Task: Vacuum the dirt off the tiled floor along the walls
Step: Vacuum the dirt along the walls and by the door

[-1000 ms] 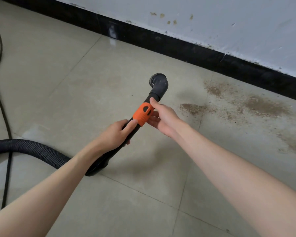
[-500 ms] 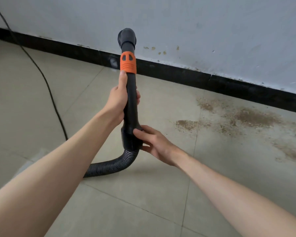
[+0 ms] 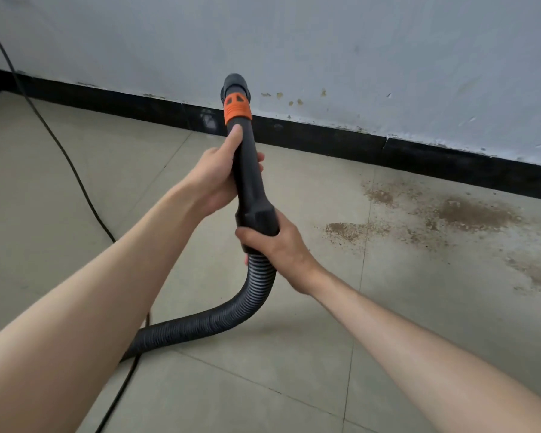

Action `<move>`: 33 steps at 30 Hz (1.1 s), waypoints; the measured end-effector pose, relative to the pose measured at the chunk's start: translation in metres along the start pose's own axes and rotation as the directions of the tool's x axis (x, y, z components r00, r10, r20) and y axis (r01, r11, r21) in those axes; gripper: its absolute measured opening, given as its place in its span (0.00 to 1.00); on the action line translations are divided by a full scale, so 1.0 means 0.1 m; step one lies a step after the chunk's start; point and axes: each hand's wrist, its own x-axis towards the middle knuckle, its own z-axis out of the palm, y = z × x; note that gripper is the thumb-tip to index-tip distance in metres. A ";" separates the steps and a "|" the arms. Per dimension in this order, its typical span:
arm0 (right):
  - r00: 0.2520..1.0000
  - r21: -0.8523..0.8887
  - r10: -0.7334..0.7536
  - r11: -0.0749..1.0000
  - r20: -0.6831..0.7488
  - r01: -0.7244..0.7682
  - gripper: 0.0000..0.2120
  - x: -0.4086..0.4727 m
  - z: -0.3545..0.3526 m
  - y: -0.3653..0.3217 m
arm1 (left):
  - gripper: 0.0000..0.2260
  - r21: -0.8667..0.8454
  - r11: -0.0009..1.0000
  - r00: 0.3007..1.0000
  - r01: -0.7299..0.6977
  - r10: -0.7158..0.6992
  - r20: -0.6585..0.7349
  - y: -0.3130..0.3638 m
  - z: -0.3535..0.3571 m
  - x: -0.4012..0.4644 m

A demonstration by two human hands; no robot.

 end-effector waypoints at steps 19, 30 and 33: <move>0.998 -0.342 -0.048 0.938 0.043 0.060 0.11 -0.06 -0.61 -1.11 | 0.20 -0.127 0.992 0.999 0.021 -0.015 0.047 0.62 0.51 -0.09; 0.971 -0.832 0.241 0.537 -0.005 -0.138 0.22 -0.71 -0.98 -0.03 | 0.18 0.161 0.905 0.908 0.395 -0.357 -0.220 -0.89 0.46 -0.08; 0.956 -0.860 0.293 0.491 0.011 -0.140 0.26 -0.84 -1.02 0.21 | 0.17 0.178 0.890 0.897 0.421 -0.379 -0.227 -1.31 0.35 -0.17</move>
